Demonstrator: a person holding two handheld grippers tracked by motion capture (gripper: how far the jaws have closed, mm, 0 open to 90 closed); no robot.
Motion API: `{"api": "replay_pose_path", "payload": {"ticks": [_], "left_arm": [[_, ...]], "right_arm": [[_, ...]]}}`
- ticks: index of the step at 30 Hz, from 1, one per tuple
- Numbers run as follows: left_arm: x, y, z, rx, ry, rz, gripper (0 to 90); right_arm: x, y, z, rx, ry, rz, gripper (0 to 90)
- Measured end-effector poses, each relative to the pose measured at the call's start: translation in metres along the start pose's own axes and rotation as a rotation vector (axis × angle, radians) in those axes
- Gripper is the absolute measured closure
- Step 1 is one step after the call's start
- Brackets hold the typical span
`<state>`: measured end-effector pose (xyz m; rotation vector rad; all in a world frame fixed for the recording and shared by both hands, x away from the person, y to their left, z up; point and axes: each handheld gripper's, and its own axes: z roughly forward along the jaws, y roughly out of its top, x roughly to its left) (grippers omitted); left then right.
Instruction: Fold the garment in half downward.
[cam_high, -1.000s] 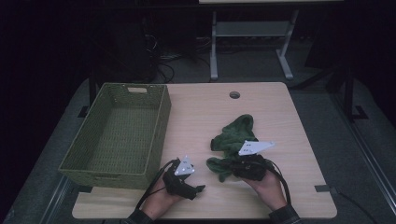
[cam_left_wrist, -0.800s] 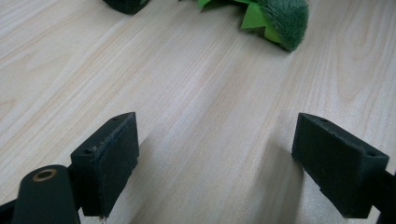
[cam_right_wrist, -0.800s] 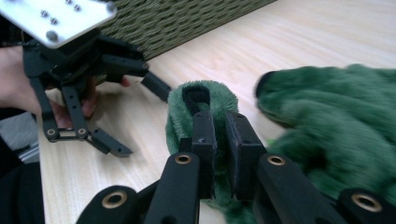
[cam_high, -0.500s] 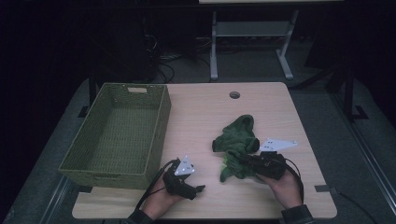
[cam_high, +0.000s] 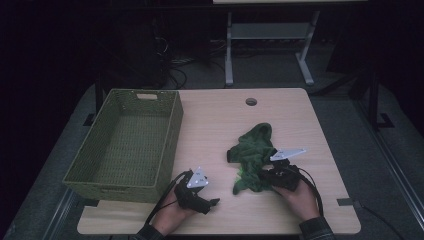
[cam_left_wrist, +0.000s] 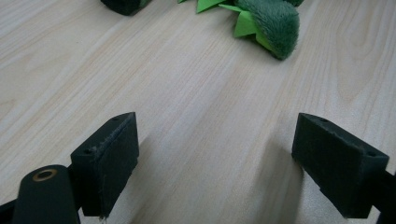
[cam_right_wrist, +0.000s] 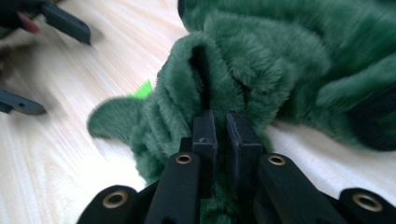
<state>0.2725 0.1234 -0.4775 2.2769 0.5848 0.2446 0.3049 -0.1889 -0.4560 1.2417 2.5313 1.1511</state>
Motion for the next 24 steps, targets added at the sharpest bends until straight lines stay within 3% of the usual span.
{"api": "replay_pose_path", "payload": {"ticks": [2,7,10,13,19,24], "left_arm": [[0.0,0.0,0.0,0.0,0.0,0.0,14.2],[0.0,0.0,0.0,-0.001,0.0,-0.001,14.3],[0.0,0.0,0.0,-0.001,0.0,-0.001,14.2],[0.0,0.0,0.0,-0.001,0.001,-0.002,14.2],[0.0,0.0,0.001,-0.009,0.001,-0.011,14.3],[0.0,0.0,0.001,-0.004,0.003,-0.008,14.3]], "right_arm": [[0.0,-0.001,0.005,0.028,0.004,0.008,83.7],[-0.001,-0.002,0.004,0.021,0.003,-0.002,79.2],[-0.002,-0.001,-0.008,-0.02,-0.013,-0.002,67.0],[-0.004,0.0,-0.022,-0.065,-0.012,0.002,62.1],[0.0,0.007,-0.046,-0.153,-0.022,-0.015,66.2],[0.006,0.023,-0.051,-0.199,0.005,-0.059,77.7]]}}
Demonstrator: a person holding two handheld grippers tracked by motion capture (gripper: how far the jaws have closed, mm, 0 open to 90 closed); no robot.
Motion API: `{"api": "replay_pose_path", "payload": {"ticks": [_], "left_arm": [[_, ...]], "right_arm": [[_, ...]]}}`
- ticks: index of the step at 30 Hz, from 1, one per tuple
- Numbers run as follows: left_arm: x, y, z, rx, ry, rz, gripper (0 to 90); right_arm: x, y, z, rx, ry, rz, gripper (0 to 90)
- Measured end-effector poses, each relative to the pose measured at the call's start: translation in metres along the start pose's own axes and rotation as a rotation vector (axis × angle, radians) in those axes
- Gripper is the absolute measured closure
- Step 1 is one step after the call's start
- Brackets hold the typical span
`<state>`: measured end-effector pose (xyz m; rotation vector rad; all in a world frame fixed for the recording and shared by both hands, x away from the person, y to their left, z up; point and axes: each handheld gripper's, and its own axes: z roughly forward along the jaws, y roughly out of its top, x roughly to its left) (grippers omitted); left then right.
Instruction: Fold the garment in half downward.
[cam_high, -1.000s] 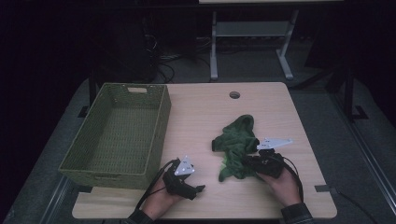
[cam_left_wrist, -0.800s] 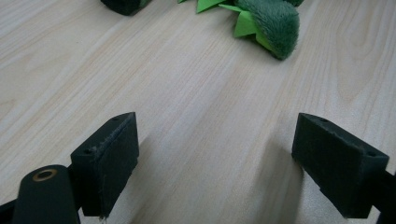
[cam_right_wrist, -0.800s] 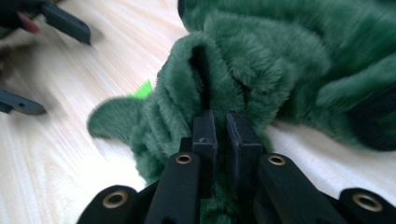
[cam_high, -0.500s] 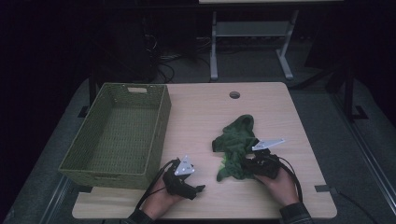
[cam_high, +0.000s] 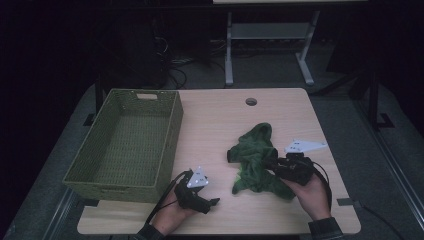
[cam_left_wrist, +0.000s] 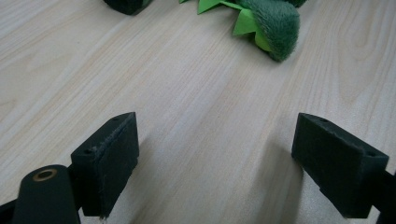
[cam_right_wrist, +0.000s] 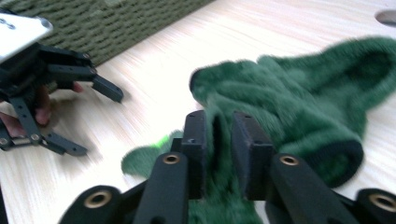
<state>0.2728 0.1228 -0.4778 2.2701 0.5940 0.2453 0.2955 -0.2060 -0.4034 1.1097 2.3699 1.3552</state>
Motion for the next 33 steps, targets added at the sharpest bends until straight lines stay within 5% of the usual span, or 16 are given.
{"api": "replay_pose_path", "payload": {"ticks": [6,11,21,33], "left_arm": [[0.0,0.0,0.0,0.0,0.002,0.004,14.3],[0.001,0.0,0.0,0.003,0.001,0.008,14.3],[0.0,0.0,0.0,0.003,0.0,0.005,14.3],[0.0,0.0,0.0,0.003,0.0,0.005,14.3]], "right_arm": [[0.004,0.007,0.022,0.038,0.025,-0.015,83.0],[-0.003,-0.002,0.037,0.098,-0.015,-0.018,86.4],[-0.01,-0.017,0.053,0.216,-0.058,0.026,88.3],[-0.004,-0.021,0.058,0.27,-0.08,0.011,89.0]]}}
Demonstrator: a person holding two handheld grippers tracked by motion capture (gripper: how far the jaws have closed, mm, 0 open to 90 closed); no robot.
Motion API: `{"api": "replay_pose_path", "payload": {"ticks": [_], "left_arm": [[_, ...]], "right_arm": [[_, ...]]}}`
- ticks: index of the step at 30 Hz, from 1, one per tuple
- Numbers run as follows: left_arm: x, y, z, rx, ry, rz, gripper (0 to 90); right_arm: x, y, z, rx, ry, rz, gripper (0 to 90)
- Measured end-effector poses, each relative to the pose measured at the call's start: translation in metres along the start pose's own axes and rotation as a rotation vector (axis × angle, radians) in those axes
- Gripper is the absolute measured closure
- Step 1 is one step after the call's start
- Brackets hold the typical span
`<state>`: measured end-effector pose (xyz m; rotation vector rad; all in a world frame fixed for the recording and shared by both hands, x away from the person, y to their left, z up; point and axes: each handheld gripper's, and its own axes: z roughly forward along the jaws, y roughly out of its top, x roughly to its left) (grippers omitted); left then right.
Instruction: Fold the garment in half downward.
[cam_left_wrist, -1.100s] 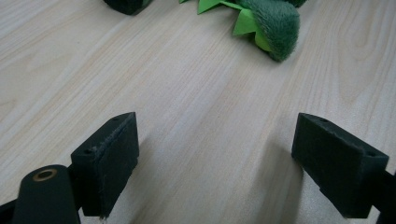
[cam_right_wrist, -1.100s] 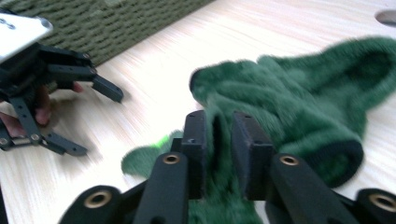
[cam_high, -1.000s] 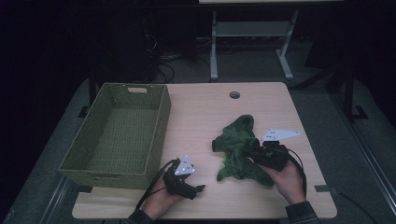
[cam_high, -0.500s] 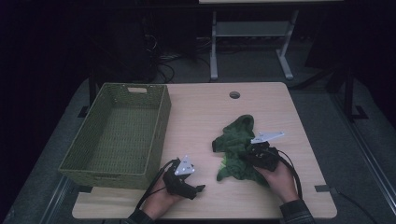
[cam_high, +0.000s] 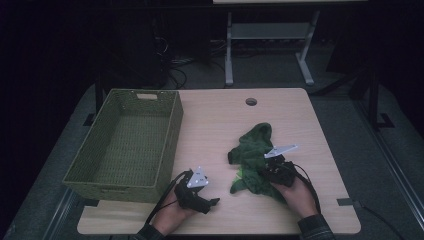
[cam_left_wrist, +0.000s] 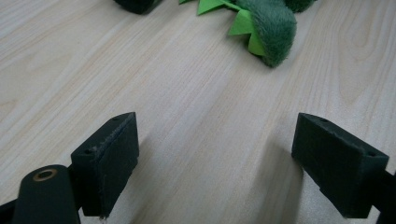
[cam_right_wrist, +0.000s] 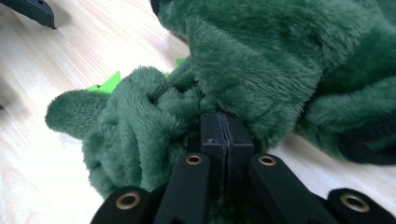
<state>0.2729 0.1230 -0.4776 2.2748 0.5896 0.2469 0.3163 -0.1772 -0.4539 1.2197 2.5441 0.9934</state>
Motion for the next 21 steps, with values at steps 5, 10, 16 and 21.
{"api": "replay_pose_path", "payload": {"ticks": [5,10,16,21], "left_arm": [[0.0,0.001,0.001,0.001,0.003,0.0,14.3],[0.0,0.001,0.001,0.001,0.003,0.0,14.3],[0.0,0.001,0.001,0.001,0.004,0.001,14.3],[0.0,0.001,0.001,0.001,0.002,-0.004,14.3]], "right_arm": [[0.011,0.005,0.009,-0.007,-0.011,-0.098,89.3],[0.013,0.006,0.012,-0.03,-0.006,-0.109,87.3],[0.005,0.004,-0.014,-0.115,0.028,-0.057,71.5],[-0.002,-0.009,-0.035,-0.158,0.016,-0.042,67.9]]}}
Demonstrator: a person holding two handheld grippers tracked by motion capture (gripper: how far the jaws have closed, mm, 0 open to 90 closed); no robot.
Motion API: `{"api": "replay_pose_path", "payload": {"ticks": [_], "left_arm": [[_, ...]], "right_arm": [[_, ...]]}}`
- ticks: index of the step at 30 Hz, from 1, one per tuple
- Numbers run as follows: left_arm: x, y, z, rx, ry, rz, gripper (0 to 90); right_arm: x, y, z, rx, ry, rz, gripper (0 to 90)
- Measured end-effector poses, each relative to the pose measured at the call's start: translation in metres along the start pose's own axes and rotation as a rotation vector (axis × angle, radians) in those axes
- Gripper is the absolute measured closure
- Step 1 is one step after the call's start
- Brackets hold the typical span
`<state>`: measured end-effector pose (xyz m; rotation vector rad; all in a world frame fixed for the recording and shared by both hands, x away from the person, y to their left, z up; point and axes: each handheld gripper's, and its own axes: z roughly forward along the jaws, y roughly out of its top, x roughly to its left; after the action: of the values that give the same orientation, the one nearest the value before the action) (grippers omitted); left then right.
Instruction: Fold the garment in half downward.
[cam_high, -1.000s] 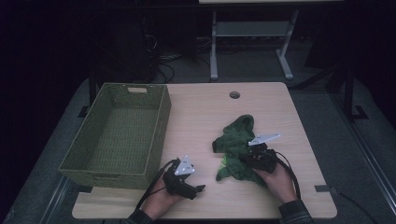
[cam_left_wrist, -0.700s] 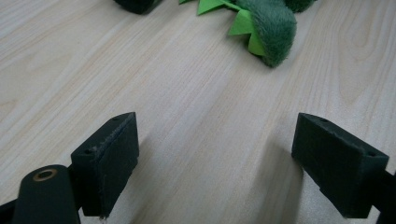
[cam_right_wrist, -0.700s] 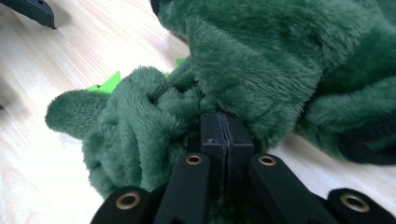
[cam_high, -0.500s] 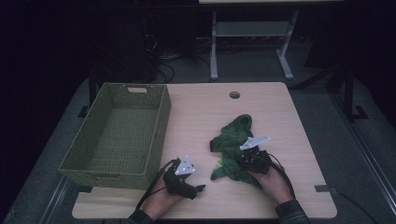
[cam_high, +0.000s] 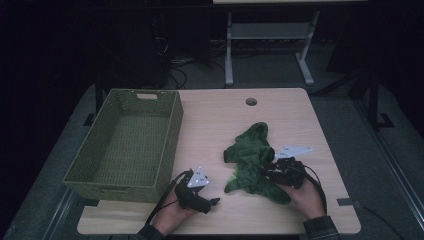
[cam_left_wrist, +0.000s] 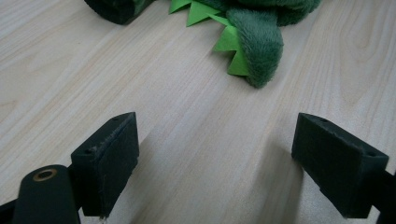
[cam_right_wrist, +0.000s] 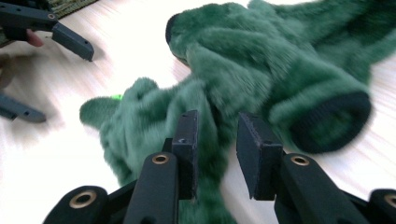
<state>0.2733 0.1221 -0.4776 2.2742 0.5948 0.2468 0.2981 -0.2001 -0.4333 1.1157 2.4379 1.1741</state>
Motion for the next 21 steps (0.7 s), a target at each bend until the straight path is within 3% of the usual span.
{"api": "replay_pose_path", "payload": {"ticks": [12,21], "left_arm": [[0.0,0.0,0.0,0.0,0.0,0.0,14.3],[0.0,0.0,0.0,0.0,0.0,0.0,14.3]], "right_arm": [[-0.007,-0.042,-0.048,-0.03,-0.027,0.035,58.3],[-0.003,-0.072,-0.062,0.004,-0.023,0.058,52.7]]}}
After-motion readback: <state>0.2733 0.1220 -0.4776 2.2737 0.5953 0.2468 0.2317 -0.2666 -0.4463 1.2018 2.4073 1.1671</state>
